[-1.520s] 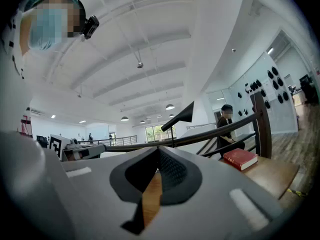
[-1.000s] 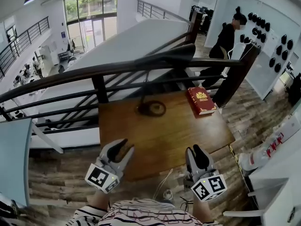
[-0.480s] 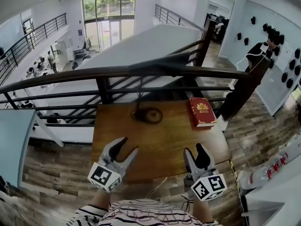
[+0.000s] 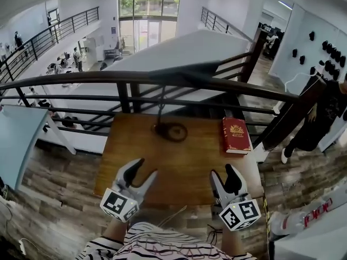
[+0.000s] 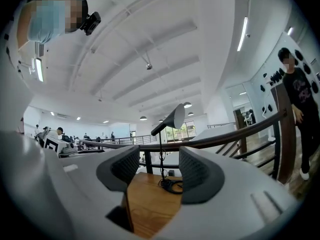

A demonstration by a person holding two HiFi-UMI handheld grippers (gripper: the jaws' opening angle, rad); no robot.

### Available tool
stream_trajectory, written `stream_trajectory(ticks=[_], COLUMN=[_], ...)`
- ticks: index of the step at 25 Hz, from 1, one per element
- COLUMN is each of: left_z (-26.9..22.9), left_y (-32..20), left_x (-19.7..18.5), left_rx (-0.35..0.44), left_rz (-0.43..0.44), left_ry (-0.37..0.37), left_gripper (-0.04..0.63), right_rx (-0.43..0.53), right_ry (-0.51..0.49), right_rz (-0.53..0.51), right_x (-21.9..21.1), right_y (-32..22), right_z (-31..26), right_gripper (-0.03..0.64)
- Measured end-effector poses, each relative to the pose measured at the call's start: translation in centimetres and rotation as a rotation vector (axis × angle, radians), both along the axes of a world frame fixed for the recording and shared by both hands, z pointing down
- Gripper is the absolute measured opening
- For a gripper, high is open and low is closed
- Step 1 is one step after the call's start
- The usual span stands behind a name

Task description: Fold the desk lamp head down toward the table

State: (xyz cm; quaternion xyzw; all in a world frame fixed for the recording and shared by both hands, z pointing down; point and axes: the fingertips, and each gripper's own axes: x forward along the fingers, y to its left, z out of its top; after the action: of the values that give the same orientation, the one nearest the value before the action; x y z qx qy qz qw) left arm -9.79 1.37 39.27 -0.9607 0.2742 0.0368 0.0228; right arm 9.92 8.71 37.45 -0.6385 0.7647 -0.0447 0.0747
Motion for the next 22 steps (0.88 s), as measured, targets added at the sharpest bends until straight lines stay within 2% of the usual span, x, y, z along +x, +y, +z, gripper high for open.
stream_trajectory(ticks=[9,22], left_z=[0.4,-1.5], left_y=[-2.8,-15.8], left_x=[1.5,-1.7], left_rx=[-0.019,-0.004], left_rz=[-0.025,0.001], left_ry=[-0.017,-0.001], left_gripper=[0.21,0.21], right_rx=[0.01,0.054], right_ry=[-0.012,0.032], right_rz=[-0.032,0.005], right_x=[1.6,-1.4], right_y=[-3.9,-15.7], right_z=[-0.3,-3.6], right_gripper=[0.233,0.233])
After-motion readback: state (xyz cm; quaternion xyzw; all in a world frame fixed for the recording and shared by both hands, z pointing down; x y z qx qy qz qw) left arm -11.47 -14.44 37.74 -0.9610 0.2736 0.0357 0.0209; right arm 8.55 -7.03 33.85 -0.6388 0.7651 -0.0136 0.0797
